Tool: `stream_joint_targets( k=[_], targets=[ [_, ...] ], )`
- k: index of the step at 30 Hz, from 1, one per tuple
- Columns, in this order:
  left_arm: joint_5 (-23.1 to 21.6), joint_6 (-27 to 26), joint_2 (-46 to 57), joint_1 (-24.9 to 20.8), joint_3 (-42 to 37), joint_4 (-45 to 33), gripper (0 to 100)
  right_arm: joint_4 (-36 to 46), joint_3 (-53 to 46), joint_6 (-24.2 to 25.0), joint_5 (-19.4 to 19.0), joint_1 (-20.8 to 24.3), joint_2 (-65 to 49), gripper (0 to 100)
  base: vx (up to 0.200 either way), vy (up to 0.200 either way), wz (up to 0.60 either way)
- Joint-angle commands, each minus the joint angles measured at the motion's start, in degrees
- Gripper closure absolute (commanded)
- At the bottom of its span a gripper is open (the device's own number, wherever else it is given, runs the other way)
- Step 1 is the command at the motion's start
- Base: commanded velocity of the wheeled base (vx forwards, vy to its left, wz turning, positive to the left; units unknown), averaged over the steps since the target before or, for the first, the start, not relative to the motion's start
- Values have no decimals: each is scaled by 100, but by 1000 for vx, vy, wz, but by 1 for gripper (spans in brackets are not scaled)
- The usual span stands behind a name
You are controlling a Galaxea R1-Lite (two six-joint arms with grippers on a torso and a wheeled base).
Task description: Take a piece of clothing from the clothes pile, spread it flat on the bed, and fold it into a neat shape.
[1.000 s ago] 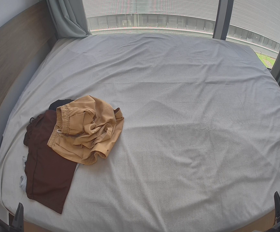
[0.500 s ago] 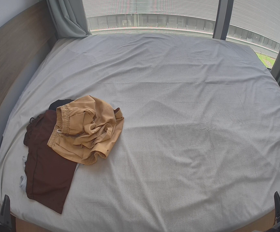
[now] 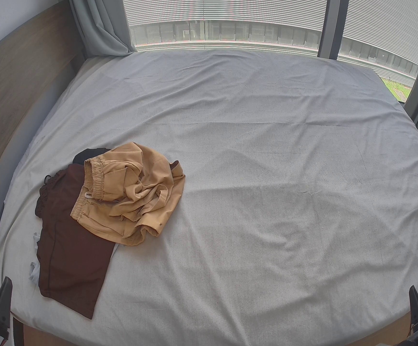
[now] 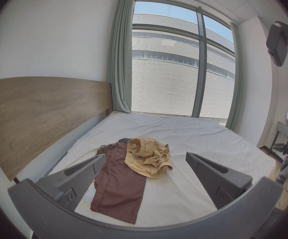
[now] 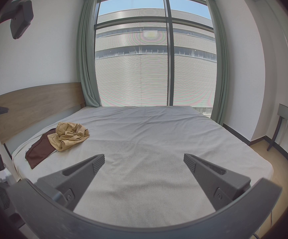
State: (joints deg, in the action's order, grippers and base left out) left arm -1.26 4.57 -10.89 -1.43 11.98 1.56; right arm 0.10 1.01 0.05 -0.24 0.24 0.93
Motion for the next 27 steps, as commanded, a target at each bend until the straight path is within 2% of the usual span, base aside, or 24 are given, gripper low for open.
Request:
stream_joint_targets(
  k=[1,8,9,14,15,19,27],
  targets=[
    [-24,141,-476,-156,23,143,0,-1,-92,-14,-2,2,-93,0,0,0,0],
    [-112,184,-783,-270,67,257,0,-1,-92,-5,-2,2,-93,0,0,0,0],
    [-305,246,-977,-323,120,257,0,-1,-92,-14,-2,2,-93,0,0,0,0],
    [-446,571,-1293,-323,313,257,0,-1,-92,-14,-2,2,-93,0,0,0,0],
    [-463,817,-1469,-323,410,266,0,-1,-92,-14,-2,2,-93,0,0,0,0],
    [-516,940,-1706,-323,480,283,0,-1,-92,-14,-2,2,-93,0,0,0,0],
    [-622,940,-2656,-323,524,1022,0,-1,-92,-14,-2,2,-93,0,0,0,0]
  ],
)
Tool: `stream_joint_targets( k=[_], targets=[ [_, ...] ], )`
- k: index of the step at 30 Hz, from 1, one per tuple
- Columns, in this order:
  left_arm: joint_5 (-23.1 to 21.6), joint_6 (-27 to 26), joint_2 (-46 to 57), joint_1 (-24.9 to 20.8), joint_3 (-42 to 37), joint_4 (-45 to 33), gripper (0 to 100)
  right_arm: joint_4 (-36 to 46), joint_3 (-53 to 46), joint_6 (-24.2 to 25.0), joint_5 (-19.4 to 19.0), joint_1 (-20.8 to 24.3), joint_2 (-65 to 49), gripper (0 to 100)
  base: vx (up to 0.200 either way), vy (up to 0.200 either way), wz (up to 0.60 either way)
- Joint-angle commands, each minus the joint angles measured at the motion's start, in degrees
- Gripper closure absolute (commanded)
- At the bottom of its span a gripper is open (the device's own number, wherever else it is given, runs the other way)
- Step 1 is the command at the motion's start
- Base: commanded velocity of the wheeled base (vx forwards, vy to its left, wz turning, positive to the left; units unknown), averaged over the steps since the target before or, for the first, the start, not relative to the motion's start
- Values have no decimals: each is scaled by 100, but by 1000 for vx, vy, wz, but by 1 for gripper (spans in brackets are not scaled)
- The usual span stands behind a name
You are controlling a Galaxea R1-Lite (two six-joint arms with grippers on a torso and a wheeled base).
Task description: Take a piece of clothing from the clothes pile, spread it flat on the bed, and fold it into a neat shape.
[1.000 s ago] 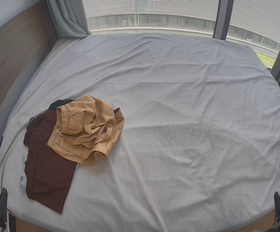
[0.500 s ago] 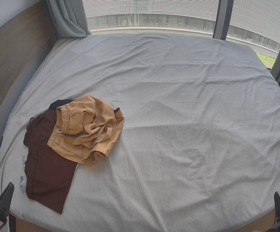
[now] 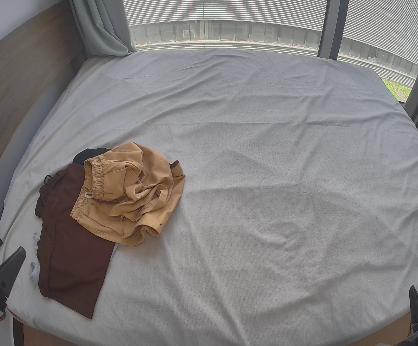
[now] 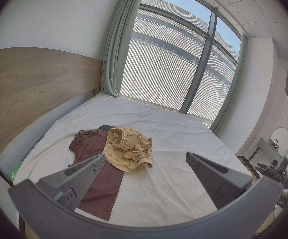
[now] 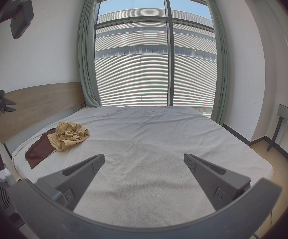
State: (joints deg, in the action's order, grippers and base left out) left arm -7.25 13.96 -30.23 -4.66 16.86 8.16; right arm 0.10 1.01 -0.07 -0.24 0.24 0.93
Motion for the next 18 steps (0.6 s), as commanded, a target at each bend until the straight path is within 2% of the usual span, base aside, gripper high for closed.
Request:
stream_joint_targets(
  k=[1,7,18],
  targets=[
    [-22,2,-738,0,37,380,0,-1,-92,-1,-2,2,-93,0,0,0,0],
    [-198,19,-1503,53,107,942,0,-1,-92,-1,-2,2,-93,0,0,0,0],
    [-751,160,-2074,79,406,995,0,-1,-92,-1,-2,11,-93,0,0,0,0]
  ],
)
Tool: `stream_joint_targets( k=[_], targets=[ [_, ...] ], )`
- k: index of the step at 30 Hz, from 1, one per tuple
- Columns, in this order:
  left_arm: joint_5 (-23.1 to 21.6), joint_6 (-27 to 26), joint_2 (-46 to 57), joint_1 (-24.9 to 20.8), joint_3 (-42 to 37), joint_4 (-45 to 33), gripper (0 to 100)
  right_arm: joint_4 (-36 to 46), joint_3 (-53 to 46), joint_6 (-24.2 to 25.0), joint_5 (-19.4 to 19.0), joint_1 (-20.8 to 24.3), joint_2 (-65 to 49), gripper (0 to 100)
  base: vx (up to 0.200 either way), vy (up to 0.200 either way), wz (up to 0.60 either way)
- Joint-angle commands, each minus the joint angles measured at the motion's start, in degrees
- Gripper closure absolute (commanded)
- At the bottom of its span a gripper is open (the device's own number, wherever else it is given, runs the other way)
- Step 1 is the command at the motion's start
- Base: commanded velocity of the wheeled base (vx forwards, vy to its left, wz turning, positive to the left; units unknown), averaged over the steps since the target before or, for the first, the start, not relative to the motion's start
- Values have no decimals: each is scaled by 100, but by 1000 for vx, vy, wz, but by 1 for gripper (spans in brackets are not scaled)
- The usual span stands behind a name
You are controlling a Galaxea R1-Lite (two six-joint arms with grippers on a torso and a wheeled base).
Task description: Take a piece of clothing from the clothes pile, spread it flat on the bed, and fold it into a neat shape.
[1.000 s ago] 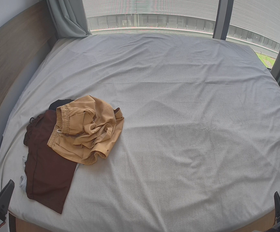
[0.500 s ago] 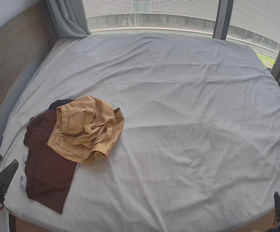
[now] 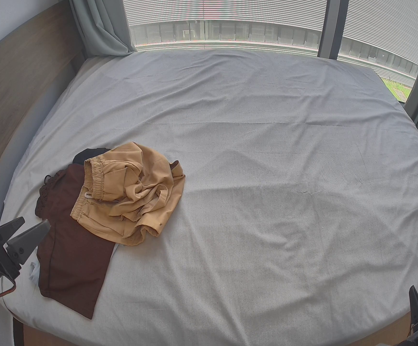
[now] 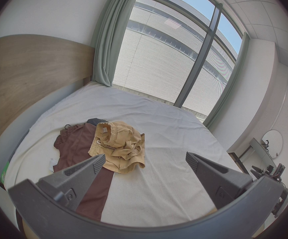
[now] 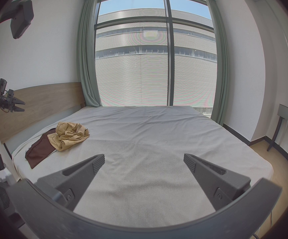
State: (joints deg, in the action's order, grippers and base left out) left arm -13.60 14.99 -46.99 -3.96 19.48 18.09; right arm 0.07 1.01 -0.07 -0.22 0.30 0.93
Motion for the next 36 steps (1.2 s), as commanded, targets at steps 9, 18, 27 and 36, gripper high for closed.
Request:
stream_joint_targets(
  k=[9,18,27,36],
  targets=[
    [-547,250,-1084,379,311,292,0,-7,-92,-1,-4,5,-93,0,0,0,0],
    [-1364,258,-1892,1073,355,1091,0,-7,-92,-10,-4,5,-93,0,0,0,0],
    [-1417,267,-2464,1091,513,1346,0,-7,-92,-10,-13,5,-93,0,0,0,0],
    [-1417,214,-3096,1091,671,1707,0,-7,-92,-1,-13,5,-93,0,0,0,0]
  ],
)
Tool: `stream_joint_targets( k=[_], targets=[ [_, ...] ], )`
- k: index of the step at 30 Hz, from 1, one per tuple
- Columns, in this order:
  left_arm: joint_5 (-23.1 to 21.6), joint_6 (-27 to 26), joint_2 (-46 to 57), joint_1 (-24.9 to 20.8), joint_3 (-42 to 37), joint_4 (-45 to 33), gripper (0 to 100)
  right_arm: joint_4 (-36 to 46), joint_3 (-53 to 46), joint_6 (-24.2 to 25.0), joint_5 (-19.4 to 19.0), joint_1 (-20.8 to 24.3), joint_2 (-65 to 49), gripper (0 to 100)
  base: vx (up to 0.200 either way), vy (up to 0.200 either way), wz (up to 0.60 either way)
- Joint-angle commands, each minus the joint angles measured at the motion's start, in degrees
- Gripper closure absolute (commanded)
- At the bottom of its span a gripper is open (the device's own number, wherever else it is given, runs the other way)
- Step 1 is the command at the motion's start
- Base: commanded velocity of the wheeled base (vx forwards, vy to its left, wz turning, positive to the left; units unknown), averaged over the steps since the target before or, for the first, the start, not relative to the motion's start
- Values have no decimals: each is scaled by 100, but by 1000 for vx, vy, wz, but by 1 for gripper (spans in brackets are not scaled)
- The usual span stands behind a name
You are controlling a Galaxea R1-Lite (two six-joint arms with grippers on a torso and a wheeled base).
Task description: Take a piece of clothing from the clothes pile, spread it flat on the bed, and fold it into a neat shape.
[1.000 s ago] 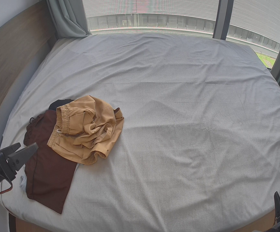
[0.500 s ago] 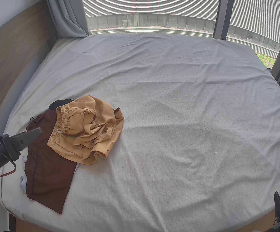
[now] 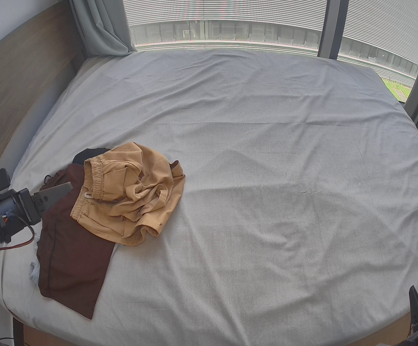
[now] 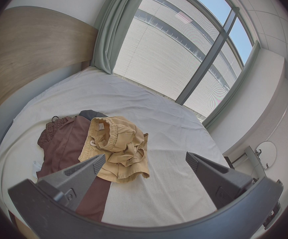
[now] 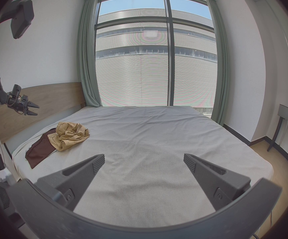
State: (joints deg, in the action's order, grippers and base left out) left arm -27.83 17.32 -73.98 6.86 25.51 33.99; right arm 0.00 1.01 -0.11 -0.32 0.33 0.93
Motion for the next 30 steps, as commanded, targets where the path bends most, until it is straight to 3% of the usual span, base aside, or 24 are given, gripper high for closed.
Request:
stream_joint_targets(
  k=[1,30],
  targets=[
    [-3,-1,-459,8,85,187,0,0,-92,2,-3,2,-93,0,0,0,0],
    [-3,8,-2603,-54,1175,1154,0,0,-92,2,5,2,-93,0,0,0,0]
  ],
)
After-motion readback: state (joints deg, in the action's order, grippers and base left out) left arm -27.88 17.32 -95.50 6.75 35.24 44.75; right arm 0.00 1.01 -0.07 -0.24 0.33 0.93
